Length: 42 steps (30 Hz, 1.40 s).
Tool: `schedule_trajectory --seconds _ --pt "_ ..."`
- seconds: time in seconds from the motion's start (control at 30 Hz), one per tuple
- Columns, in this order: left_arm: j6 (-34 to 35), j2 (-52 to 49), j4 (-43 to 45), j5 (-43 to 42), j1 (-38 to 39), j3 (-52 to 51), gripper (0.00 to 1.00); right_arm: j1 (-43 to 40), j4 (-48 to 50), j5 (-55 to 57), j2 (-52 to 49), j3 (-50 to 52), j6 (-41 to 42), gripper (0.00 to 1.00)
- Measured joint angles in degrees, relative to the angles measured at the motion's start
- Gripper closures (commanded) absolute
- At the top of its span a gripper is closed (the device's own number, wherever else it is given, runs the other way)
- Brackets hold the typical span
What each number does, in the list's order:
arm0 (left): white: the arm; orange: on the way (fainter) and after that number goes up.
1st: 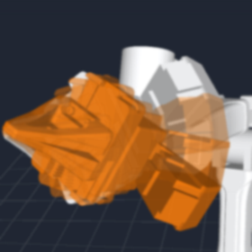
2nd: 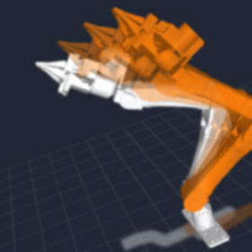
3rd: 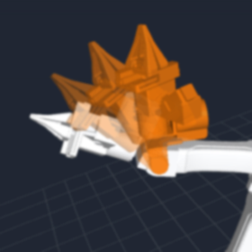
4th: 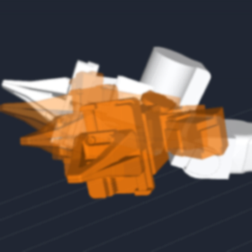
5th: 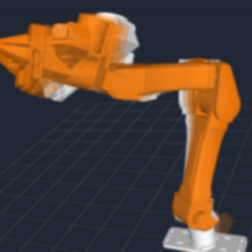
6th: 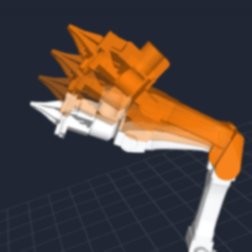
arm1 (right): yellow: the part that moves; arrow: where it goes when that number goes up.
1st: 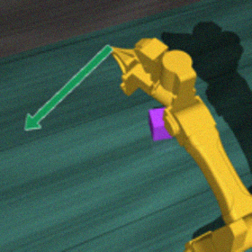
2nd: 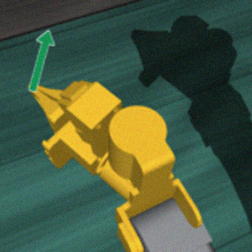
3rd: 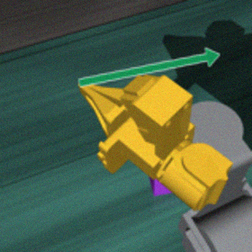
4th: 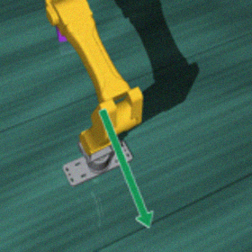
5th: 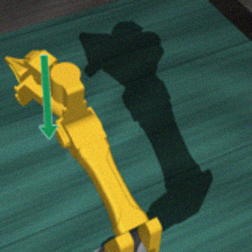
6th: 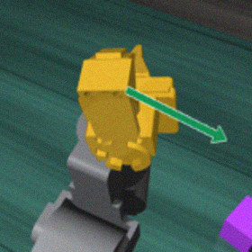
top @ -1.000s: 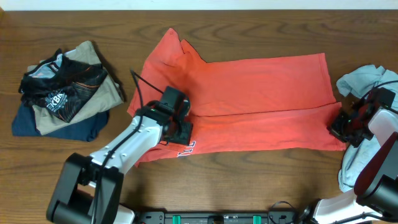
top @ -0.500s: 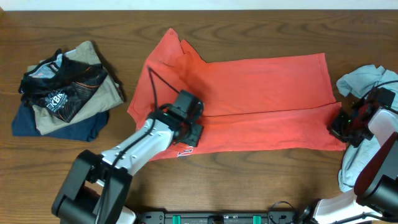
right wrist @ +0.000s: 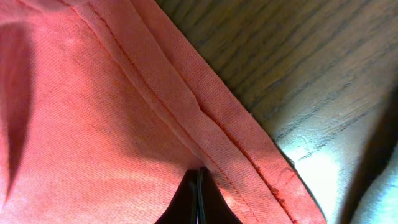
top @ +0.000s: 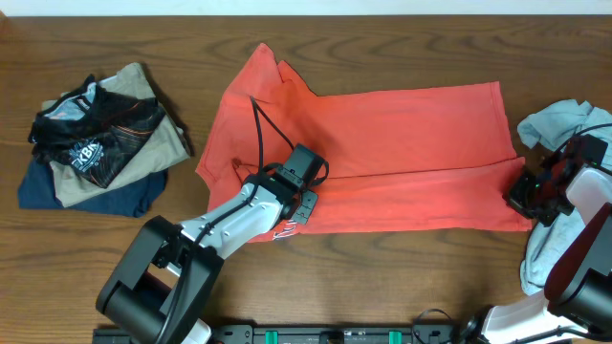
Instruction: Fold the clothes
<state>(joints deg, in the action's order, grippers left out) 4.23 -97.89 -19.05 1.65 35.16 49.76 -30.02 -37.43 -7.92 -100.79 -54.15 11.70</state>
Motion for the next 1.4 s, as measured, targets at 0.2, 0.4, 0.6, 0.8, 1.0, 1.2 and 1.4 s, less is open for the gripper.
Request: schedule_trajectory --seconds 0.2,0.4,0.6,0.8,1.0,1.2,1.4 --pt "-0.2 -0.02 -0.83 0.28 0.0 1.44 0.94 0.0 -0.02 0.0 0.0 0.0 0.0 0.98" --pt "-0.2 2.16 -1.49 1.18 0.0 3.52 0.94 0.0 0.0 0.0 0.0 0.0 0.0 0.98" --pt "-0.2 3.61 -0.07 4.35 0.0 4.92 0.93 0.0 0.0 0.0 0.0 0.0 0.0 0.98" --pt "0.26 3.61 -2.23 4.74 0.0 4.94 0.93 0.0 0.02 0.0 0.0 0.02 0.0 0.98" --pt "1.16 3.61 -4.31 3.02 0.0 4.94 0.93 0.0 0.07 0.0 0.0 0.02 0.02 0.98" --pt "1.57 3.61 -4.24 2.62 0.0 4.94 0.91 0.0 0.09 0.0 0.02 0.02 0.0 0.98" --pt "1.75 3.61 -4.26 0.61 0.0 4.94 0.91 0.0 0.17 0.0 0.04 0.13 0.0 0.98"
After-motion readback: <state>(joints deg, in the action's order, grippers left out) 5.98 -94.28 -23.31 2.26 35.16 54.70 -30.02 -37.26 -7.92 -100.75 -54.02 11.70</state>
